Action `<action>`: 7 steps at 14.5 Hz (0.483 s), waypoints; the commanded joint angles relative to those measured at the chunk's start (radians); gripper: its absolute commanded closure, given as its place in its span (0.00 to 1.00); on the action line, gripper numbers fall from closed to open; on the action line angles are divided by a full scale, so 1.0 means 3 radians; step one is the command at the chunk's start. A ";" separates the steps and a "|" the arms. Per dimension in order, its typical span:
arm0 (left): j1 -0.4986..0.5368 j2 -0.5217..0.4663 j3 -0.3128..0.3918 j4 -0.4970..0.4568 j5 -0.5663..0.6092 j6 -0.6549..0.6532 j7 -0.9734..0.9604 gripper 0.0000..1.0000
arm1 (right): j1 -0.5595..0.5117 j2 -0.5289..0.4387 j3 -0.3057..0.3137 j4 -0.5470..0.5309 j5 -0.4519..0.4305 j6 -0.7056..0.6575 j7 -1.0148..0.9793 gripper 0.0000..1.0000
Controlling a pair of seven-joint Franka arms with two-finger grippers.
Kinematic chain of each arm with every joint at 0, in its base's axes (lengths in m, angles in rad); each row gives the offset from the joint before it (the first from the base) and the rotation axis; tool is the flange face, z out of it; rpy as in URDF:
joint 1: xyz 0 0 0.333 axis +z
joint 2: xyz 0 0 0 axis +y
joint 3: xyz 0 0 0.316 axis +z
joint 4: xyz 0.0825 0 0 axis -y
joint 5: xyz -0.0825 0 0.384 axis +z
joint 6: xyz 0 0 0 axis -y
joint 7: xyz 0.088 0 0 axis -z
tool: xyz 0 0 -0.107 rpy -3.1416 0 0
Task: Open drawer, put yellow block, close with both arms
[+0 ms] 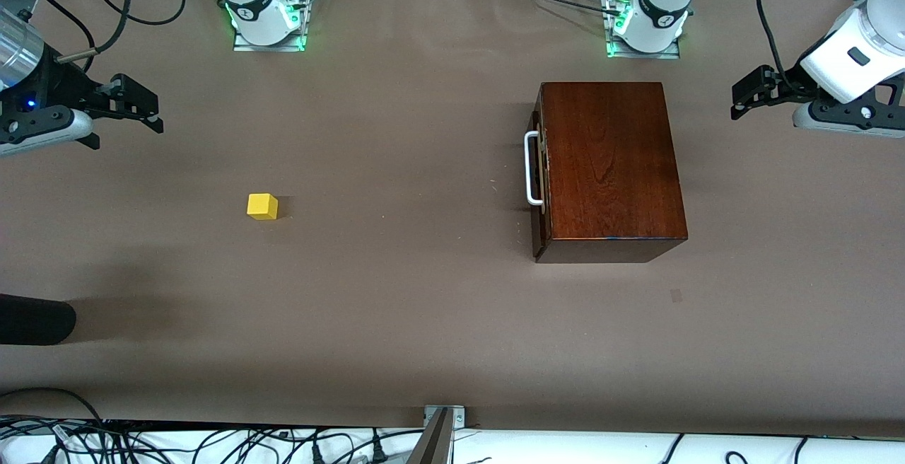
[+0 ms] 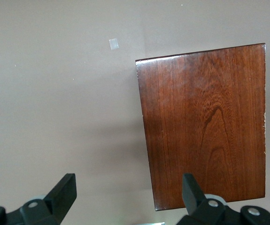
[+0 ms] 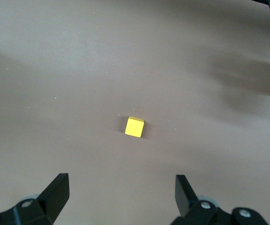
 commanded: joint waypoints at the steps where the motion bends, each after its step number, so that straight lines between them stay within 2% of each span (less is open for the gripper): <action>1: -0.0006 0.0047 -0.0028 0.0115 0.0005 -0.0081 -0.0019 0.00 | -0.0023 -0.0005 0.0017 0.0054 0.0062 -0.0067 0.0016 0.00; 7: 0.0004 0.0052 -0.0012 0.0130 0.0011 -0.0168 -0.0024 0.00 | -0.0023 0.0000 0.0017 0.0054 0.0057 -0.0067 0.0016 0.00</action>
